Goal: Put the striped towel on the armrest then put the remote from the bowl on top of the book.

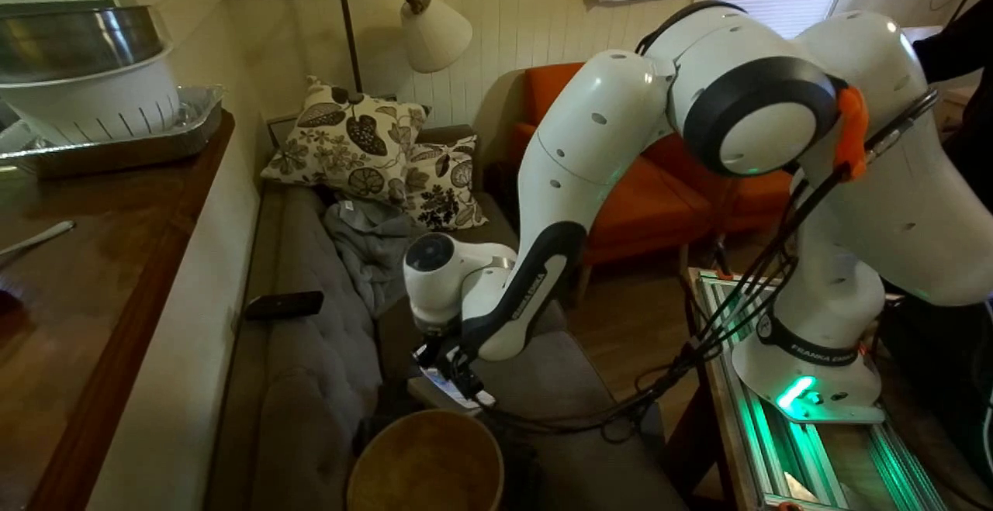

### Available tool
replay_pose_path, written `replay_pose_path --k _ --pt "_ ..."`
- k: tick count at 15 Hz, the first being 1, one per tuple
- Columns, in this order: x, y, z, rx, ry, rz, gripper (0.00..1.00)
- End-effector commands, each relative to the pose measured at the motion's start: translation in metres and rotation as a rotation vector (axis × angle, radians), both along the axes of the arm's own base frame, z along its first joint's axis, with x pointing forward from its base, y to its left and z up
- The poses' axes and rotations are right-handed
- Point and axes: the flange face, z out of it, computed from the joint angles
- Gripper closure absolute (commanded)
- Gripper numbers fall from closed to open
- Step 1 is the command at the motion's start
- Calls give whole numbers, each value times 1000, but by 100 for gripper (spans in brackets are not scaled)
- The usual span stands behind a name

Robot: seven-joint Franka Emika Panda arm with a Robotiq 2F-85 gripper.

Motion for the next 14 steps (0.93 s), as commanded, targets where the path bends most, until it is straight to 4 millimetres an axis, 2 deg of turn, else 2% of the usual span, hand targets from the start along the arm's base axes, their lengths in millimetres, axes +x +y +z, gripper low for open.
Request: replay_pose_path --k 1,2,4,5,7,8,12,14 --pt "-36 -63 -2 80 -34 160 75" --pt "-39 -77 -15 125 -24 157 75" --pt "-46 -102 -45 192 111 53 75" --pt "-43 -96 -32 135 51 84 50" --pt "-51 -113 -46 167 100 57 50" --pt "-51 -113 -49 170 105 54 75" --pt "-24 -93 -57 133 -70 -3 75" --pt "-10 -81 -70 162 -78 4 75"
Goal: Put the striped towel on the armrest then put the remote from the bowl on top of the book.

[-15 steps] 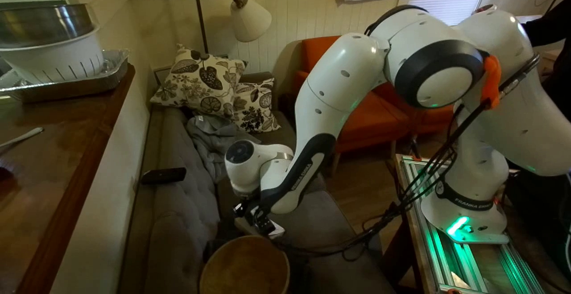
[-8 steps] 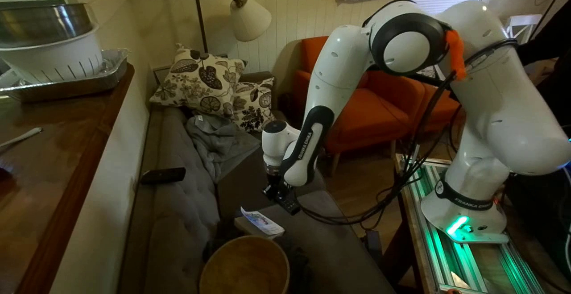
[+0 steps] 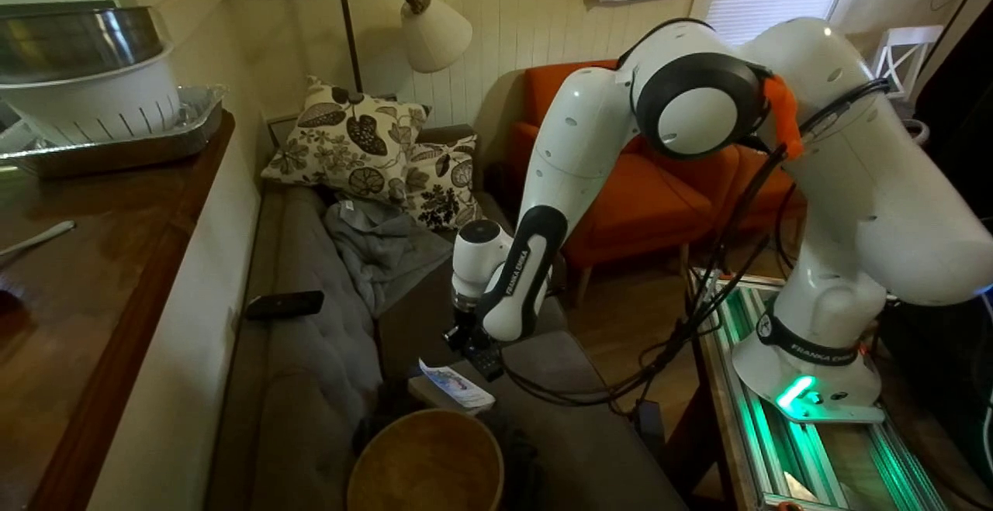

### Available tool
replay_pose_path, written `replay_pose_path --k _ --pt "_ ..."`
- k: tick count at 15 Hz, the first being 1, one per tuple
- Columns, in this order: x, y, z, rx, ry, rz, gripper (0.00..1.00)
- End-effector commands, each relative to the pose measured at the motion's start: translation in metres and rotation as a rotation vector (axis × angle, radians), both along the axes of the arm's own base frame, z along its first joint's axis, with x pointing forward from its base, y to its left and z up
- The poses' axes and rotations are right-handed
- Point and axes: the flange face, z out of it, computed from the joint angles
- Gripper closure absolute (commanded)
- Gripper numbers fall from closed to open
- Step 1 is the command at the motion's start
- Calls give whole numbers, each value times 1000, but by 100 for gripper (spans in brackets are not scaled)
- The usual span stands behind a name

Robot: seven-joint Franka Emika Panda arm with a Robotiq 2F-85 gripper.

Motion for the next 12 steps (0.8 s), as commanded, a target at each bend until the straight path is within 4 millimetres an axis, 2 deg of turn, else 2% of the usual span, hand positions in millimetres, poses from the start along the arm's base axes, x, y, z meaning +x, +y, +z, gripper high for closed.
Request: replay_pose_path --k 1,5,9,12 --pt "27 19 -25 37 -16 8 75" --pt "48 17 -50 96 47 48 75" --pt "67 -12 -67 167 102 53 75" --pt "77 -9 -83 184 142 50 75"
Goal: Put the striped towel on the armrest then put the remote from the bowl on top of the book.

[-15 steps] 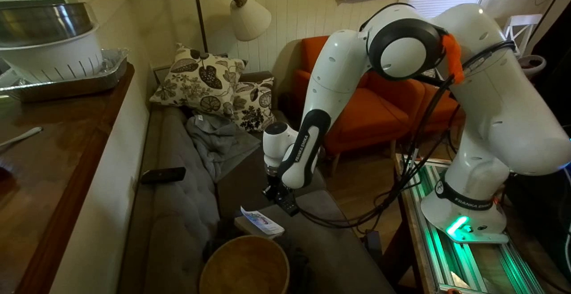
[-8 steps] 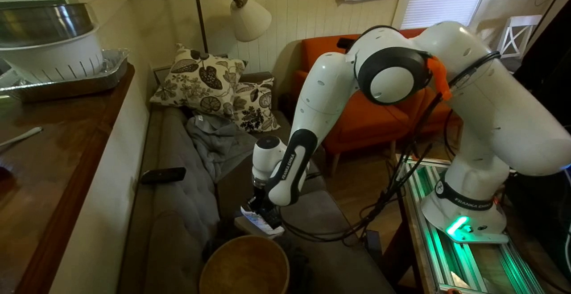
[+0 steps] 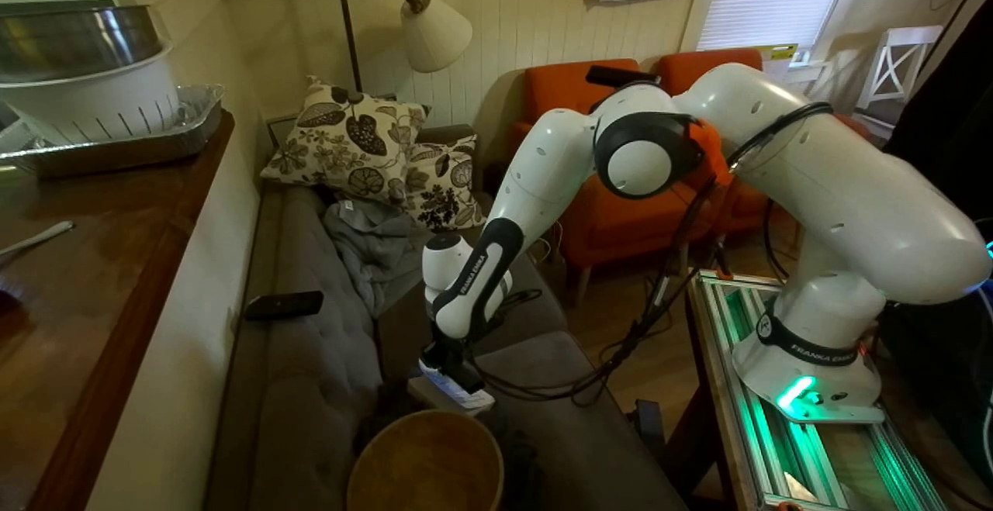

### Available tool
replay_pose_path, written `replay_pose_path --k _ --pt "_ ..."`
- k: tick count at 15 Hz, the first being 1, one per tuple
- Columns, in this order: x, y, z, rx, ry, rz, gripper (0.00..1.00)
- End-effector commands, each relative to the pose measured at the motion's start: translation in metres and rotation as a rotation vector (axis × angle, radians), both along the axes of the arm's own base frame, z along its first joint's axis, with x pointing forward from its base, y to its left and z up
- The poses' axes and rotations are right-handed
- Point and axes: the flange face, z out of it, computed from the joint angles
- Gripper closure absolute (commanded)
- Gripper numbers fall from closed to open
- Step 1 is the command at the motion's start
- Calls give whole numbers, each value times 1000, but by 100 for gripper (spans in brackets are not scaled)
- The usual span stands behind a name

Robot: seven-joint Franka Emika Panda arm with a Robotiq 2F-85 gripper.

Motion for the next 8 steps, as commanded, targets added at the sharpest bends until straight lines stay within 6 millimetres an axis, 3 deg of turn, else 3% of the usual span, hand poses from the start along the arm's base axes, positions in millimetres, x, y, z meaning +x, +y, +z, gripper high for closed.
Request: replay_pose_path --k 1,7,8 --pt "16 16 -23 35 39 4 75" --pt "4 70 -61 6 111 95 72" --pt "5 75 -62 -4 113 107 25"
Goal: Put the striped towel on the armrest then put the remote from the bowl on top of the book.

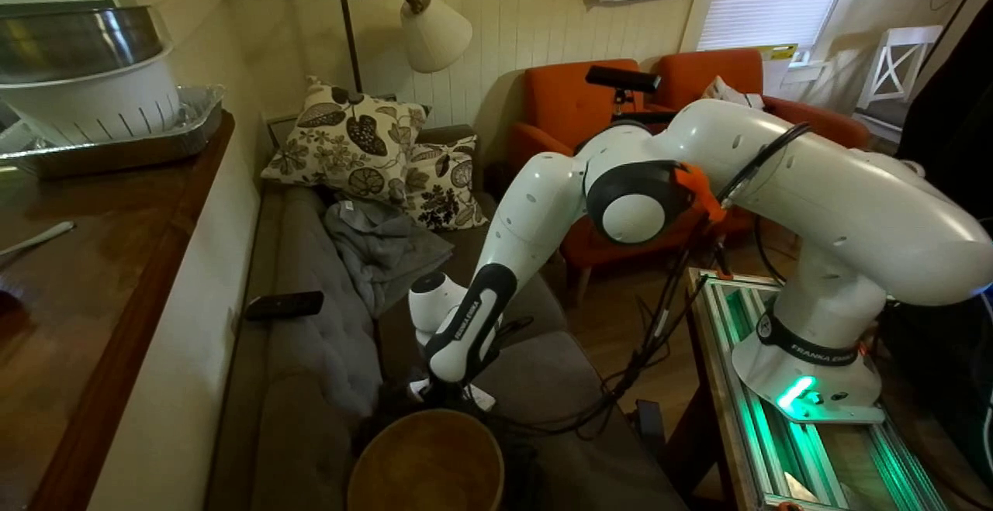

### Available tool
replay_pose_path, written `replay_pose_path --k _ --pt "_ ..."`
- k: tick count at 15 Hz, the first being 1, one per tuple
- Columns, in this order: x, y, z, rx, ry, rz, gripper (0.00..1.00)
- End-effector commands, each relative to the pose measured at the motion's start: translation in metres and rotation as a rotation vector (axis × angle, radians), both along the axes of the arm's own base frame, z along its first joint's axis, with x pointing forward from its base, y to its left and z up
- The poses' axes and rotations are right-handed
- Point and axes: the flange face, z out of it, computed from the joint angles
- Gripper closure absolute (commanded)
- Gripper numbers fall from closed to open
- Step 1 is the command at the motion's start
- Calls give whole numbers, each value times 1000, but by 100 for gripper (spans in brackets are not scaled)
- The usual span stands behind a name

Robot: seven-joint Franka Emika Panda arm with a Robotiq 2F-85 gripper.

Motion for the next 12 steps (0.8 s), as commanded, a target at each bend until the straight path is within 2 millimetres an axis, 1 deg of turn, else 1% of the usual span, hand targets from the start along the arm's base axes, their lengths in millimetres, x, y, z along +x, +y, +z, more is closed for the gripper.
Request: replay_pose_path --k 1,2,3,4,5,7,9,12 --pt "8 13 -6 -33 25 16 24" --pt "9 10 0 -52 20 17 19" --pt "10 4 10 -79 21 8 11" --pt "12 -2 23 -100 17 -7 5" --pt "11 -11 42 -95 24 -16 0" --pt "7 -27 81 -104 -10 -5 0" --pt "5 -41 114 -106 -56 -9 0" --pt "-7 -66 165 -167 -107 8 0"
